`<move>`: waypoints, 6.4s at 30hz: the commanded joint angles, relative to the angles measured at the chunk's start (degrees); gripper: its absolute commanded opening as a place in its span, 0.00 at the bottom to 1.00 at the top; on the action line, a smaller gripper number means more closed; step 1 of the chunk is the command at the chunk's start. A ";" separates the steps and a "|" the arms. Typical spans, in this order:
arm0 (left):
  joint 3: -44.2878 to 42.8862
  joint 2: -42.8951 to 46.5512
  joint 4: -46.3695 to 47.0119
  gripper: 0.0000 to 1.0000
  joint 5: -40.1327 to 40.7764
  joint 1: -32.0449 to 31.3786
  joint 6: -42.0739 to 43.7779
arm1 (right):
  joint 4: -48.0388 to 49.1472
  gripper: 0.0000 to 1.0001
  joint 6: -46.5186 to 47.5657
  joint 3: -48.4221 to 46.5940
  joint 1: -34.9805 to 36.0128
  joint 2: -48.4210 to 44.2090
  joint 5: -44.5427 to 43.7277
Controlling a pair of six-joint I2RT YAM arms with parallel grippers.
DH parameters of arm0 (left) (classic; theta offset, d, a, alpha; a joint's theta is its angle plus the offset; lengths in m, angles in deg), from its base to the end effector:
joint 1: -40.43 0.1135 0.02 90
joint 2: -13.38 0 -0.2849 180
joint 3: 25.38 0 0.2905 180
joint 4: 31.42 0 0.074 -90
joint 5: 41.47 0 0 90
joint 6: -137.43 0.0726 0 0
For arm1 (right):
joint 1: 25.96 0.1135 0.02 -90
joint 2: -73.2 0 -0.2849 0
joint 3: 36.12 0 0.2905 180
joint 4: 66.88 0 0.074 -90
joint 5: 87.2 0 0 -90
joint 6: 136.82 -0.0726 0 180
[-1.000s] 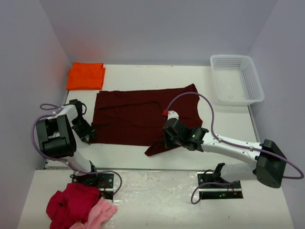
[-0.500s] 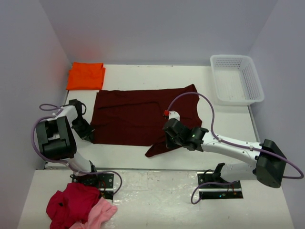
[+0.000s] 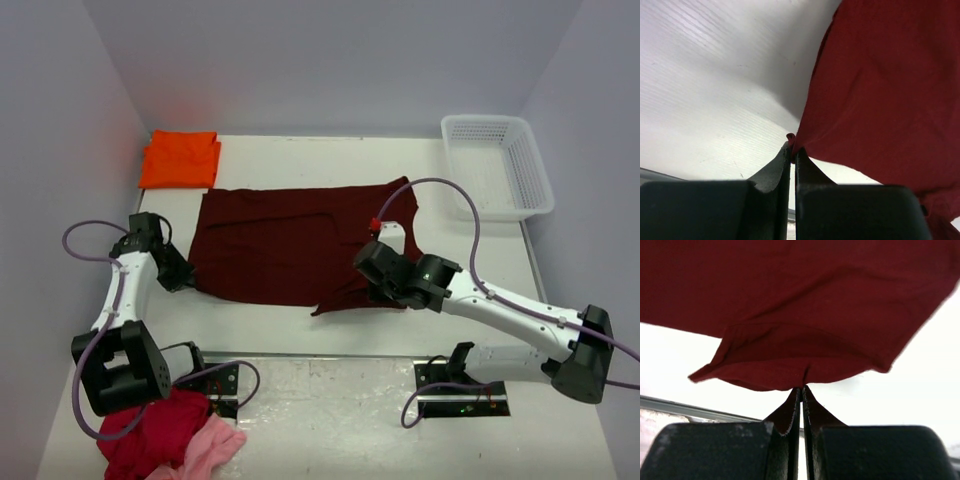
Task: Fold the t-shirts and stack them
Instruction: Grap the side of the flattened tshirt closest away from the robot with both arms, then fold the other side of the tshirt into a rectangle
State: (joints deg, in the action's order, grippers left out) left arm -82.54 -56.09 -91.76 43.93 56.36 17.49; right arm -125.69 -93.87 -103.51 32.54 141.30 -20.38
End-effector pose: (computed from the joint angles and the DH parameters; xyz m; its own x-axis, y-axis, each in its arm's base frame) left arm 0.2396 0.0623 0.1787 -0.6703 -0.7087 -0.2202 -0.6752 0.7055 -0.2152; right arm 0.1684 0.2201 0.2530 -0.8042 -0.0245 -0.5939 -0.1334 0.9811 0.1401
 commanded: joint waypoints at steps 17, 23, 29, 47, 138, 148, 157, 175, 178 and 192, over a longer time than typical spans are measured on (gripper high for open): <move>-3.10 7.33 2.46 0.00 -0.41 -0.28 -5.13 | -32.21 0.00 -9.75 -14.67 -8.92 -4.55 -17.25; -4.69 6.64 6.14 0.00 1.61 -0.19 -6.10 | -25.37 0.00 -1.65 -15.73 -14.99 -2.28 -16.81; -8.11 1.45 7.90 0.00 2.93 -0.28 -5.93 | -20.09 0.00 5.11 -18.80 -18.42 2.91 -15.41; -22.26 -20.43 12.83 0.00 4.34 -6.86 -5.40 | -12.61 0.00 20.68 -37.78 -29.41 25.24 -10.04; -38.17 -47.85 11.51 0.00 2.85 -31.74 -3.03 | 14.99 0.00 18.83 -24.43 -30.55 44.93 23.97; -32.47 -46.90 10.36 0.00 6.18 -31.66 -5.66 | 12.53 0.00 14.80 -20.83 -30.46 43.27 18.79; -20.17 -38.55 12.30 0.00 6.45 -31.74 -6.89 | 13.76 0.00 11.19 -11.52 -30.46 40.19 17.91; -9.34 -28.27 15.55 0.00 5.83 -32.36 -6.45 | 17.28 0.00 6.88 1.41 -25.82 24.21 16.26; -10.66 -24.84 15.20 0.00 5.74 -32.53 -6.19 | 14.82 0.00 9.34 -2.53 -25.37 21.56 16.50; -16.47 -20.44 12.83 0.00 6.18 -33.85 -3.82 | 10.94 0.50 15.67 -17.13 -25.37 30.59 18.26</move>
State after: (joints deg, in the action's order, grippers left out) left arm -97.22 -78.02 -77.82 49.26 23.22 12.05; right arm -113.67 -79.83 -119.72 7.23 168.55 -2.20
